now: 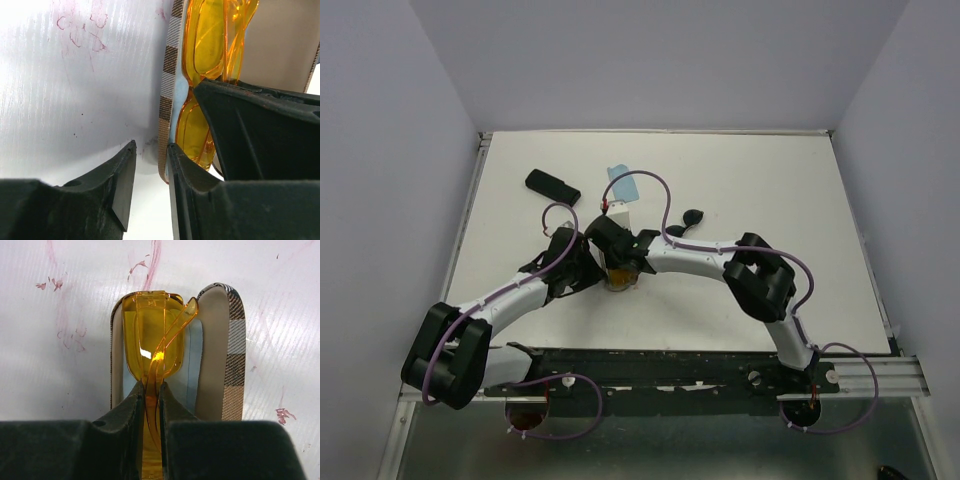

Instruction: Organize the sunglasses

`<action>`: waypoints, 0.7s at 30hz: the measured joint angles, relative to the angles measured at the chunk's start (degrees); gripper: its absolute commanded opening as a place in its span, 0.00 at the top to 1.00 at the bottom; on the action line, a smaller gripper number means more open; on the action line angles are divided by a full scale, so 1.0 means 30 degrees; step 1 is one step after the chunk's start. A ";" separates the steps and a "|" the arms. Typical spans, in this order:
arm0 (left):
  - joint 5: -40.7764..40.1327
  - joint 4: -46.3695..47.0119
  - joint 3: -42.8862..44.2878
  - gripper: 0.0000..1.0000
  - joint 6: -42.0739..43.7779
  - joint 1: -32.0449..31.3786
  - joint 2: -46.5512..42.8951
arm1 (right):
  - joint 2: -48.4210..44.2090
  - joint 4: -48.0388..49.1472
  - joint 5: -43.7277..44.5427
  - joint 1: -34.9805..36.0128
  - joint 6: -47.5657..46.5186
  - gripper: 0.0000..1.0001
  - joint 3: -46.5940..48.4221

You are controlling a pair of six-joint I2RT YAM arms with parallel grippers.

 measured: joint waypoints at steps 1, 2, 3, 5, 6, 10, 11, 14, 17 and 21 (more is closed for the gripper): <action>0.0000 0.0007 -0.0029 0.62 0.0000 0.0000 0.0000 | 0.0022 -0.0022 0.0000 0.0000 0.0080 0.97 0.0058; 0.0007 0.0036 -0.0066 0.62 -0.0015 0.0000 0.0000 | 0.0066 -0.0066 0.0000 0.0000 0.0211 0.96 0.0138; 0.0015 0.0102 -0.0109 0.62 -0.0036 0.0000 0.0000 | 0.0102 -0.0073 0.0000 0.0000 0.0306 0.95 0.0168; 0.0007 0.0138 -0.0175 0.63 -0.0058 0.0000 0.0000 | 0.0219 -0.0073 -0.0007 0.0000 0.0481 0.94 0.0233; 0.0015 0.0168 -0.0189 0.64 -0.0066 0.0000 0.0000 | 0.0262 -0.0066 -0.0007 0.0007 0.0546 0.94 0.0262; 0.0066 0.0262 -0.0284 0.64 -0.0080 0.0029 0.0015 | 0.0430 -0.0058 -0.0015 0.0029 0.0648 0.89 0.0357; 0.0066 0.0270 -0.0306 0.64 -0.0124 0.0066 0.0022 | 0.0444 -0.0058 -0.0015 0.0029 0.0648 0.87 0.0357; 0.0073 0.0328 -0.0321 0.64 -0.0146 0.0087 0.0044 | 0.0452 -0.0051 -0.0015 0.0036 0.0648 0.80 0.0357; 0.0095 0.0364 -0.0321 0.64 -0.0146 0.0087 0.0058 | 0.0452 -0.0044 -0.0007 0.0036 0.0619 0.74 0.0357; 0.0138 0.0401 -0.0321 0.64 -0.0211 0.0087 0.0066 | 0.0386 -0.0051 0.0109 0.0073 0.0510 0.64 0.0357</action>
